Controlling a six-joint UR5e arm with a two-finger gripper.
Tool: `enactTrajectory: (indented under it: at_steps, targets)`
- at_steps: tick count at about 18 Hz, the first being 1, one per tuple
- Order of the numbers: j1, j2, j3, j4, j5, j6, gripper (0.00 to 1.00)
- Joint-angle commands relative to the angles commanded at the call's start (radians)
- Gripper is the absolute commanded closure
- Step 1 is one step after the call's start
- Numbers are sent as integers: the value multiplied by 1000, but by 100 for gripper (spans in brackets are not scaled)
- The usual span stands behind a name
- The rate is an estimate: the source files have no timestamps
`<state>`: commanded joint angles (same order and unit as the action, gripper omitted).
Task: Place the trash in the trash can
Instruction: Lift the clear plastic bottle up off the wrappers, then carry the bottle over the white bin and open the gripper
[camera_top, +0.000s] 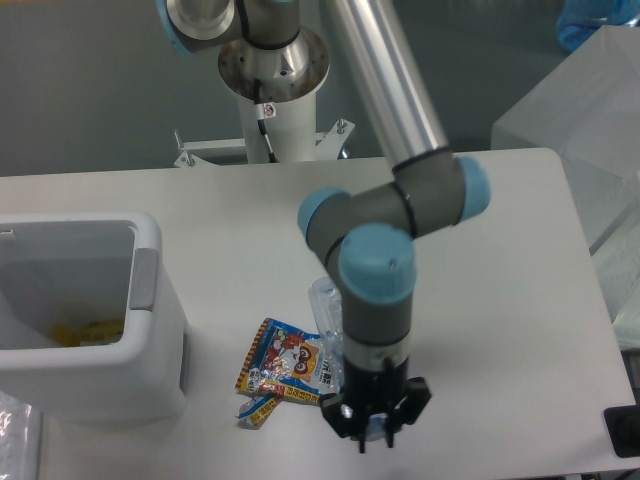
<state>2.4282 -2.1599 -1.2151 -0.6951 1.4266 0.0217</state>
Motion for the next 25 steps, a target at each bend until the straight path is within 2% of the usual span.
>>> enactTrajectory:
  at_steps: [3,5,12,19,25]
  targets:
    - [0,23,38,49,0,-34,69]
    - [-3,40,61,49,0,-40,69]
    - [-14,150,54,51,-2,-13,69]
    - [-132,248,38,55,0,21,69]
    - [-209,278,29,55,-3,11,69]
